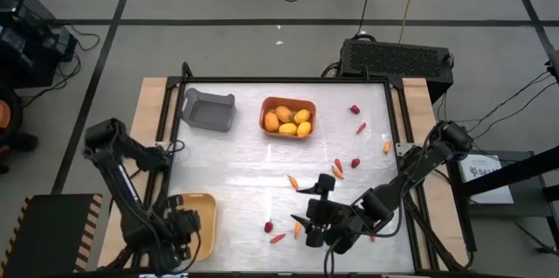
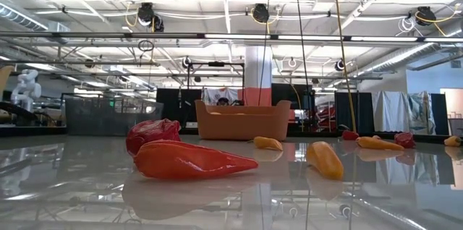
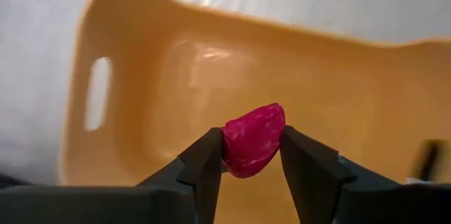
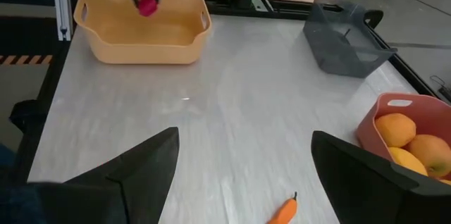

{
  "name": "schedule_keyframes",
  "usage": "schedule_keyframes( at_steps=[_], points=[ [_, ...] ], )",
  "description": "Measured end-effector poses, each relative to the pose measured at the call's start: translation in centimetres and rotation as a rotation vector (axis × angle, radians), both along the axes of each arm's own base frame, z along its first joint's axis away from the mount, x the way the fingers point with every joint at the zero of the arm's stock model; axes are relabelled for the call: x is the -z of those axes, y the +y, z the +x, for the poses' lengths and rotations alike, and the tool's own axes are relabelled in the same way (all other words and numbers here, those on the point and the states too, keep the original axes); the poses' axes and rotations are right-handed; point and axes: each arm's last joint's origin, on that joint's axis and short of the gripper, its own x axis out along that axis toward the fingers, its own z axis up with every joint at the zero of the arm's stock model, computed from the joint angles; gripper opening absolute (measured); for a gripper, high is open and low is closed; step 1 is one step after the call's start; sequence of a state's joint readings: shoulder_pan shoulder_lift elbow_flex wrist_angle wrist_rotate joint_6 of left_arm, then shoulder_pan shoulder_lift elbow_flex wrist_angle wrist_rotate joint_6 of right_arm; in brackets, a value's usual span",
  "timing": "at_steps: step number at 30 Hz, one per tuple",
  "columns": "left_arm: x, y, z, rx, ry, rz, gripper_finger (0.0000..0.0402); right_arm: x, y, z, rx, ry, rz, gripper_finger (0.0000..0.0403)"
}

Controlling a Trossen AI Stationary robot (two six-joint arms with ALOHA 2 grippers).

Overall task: Sort produce into baskets
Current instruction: Put the red chili pepper into the yellow bin

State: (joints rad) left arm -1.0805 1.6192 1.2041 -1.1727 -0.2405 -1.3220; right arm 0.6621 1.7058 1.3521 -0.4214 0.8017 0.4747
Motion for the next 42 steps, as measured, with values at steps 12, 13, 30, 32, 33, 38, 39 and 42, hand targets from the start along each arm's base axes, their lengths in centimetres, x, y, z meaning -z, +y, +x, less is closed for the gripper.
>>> schedule_keyframes(
  at_steps=[12, 13, 30, 32, 33, 38, 39, 42],
  points=[
    [0.7, 0.0, 0.3, -0.010, 0.062, 0.015, 0.0226, 0.1, 0.0, -0.1, 0.001, 0.008, -0.004, 0.0313],
    [0.7, 0.1, 0.5, 0.000, 0.067, 0.014, 0.0231, 0.1, 0.0, -0.1, 0.001, 0.010, -0.006, 0.0313],
    [-0.4, 1.2, 8.5, 0.267, -0.365, 0.016, 0.0240, 0.0, 1.6, -5.2, -0.021, 0.259, 0.298, 0.0313],
    [-0.9, 1.3, 10.0, 0.284, -0.468, 0.038, 0.0240, 0.1, 1.6, -5.8, 0.014, 0.275, 0.301, 0.0313],
    [-1.2, 1.5, 10.7, 0.287, -0.525, 0.048, 0.0240, 0.2, 1.6, -6.0, 0.033, 0.280, 0.298, 0.0313],
    [-1.7, 2.2, 15.4, 0.346, -0.754, 0.090, 0.0240, 0.3, 1.0, -7.0, 0.130, 0.296, 0.289, 0.0313],
    [-1.5, 2.3, 16.5, 0.367, -0.794, 0.084, 0.0240, 0.3, 0.9, -7.1, 0.149, 0.299, 0.292, 0.0313],
    [-0.4, 3.0, 19.9, 0.413, -0.911, 0.060, 0.0240, 0.5, 0.8, -7.8, 0.195, 0.324, 0.297, 0.0313]
  ],
)
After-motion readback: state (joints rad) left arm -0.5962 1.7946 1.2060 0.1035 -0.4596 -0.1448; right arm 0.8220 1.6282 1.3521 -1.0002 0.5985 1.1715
